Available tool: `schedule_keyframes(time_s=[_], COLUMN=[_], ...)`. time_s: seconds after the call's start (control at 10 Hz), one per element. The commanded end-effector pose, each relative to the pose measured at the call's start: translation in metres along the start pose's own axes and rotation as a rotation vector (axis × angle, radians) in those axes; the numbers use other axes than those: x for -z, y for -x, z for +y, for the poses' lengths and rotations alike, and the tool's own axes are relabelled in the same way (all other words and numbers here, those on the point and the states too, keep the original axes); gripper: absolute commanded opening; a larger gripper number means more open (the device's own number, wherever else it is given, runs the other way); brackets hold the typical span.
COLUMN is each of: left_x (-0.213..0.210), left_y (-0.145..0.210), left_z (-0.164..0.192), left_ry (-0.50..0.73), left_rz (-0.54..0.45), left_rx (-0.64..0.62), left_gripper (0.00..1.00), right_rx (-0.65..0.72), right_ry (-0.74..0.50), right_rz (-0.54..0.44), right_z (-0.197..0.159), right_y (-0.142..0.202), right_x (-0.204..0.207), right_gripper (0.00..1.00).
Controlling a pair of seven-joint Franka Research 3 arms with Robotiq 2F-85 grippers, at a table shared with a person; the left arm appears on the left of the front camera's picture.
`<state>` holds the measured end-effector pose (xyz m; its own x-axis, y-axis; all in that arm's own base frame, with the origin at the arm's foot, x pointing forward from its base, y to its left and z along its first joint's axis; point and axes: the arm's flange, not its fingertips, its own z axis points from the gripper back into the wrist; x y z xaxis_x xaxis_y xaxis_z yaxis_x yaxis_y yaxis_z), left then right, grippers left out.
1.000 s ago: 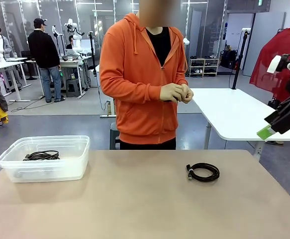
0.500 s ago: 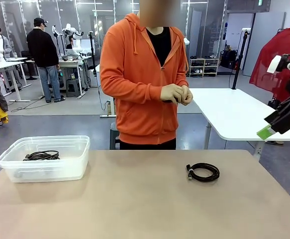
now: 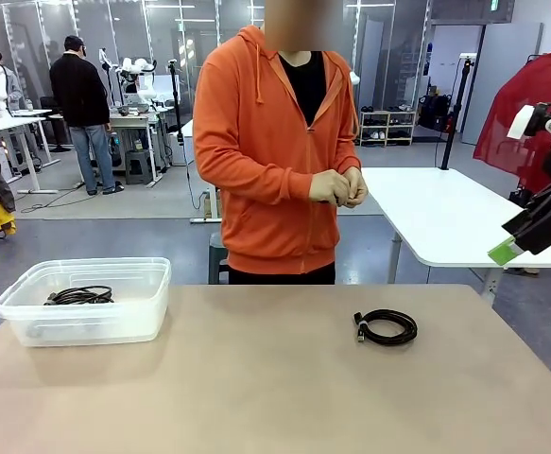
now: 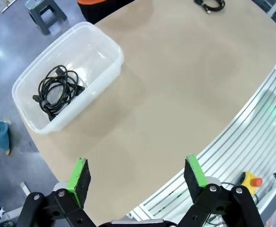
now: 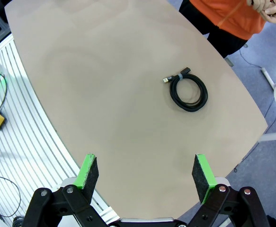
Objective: Organize and store the cables.
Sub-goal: Place the USB Extension Cable into the Organizing box.
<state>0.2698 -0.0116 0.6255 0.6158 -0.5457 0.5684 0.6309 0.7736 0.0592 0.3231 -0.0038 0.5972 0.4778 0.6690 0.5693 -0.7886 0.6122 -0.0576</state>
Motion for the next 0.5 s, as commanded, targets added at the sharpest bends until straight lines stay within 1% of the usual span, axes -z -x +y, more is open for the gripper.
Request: schedule_keyframes(time_s=[0.0, 0.1, 0.2, 0.3, 0.4], left_x=[-0.001, -0.001, -0.001, -0.001, -0.001], left_y=[0.000, 0.000, 0.000, 0.000, 0.000], left_z=[-0.003, -0.003, -0.003, -0.003, -0.003], left_ry=[-0.008, -0.008, -0.008, -0.008, -0.008], left_rz=[0.012, 0.012, 0.012, 0.012, 0.012], left_rx=[0.003, 0.003, 0.003, 0.003, 0.003], left_gripper=[1.00, 1.00, 1.00, 1.00, 1.00], right_rx=[0.000, 0.056, 0.231, 0.360, 0.475], right_ry=[0.000, 0.007, 0.018, 0.002, 0.038], right_rz=[0.000, 0.067, 0.135, 0.191, 0.223], right_z=[0.000, 0.001, -0.015, -0.034, -0.049], right_y=[0.000, -0.022, -0.046, -0.068, -0.082], right_x=[0.000, 0.010, 0.039, 0.074, 0.102], right_gripper=[1.00, 1.00, 1.00, 1.00, 1.00])
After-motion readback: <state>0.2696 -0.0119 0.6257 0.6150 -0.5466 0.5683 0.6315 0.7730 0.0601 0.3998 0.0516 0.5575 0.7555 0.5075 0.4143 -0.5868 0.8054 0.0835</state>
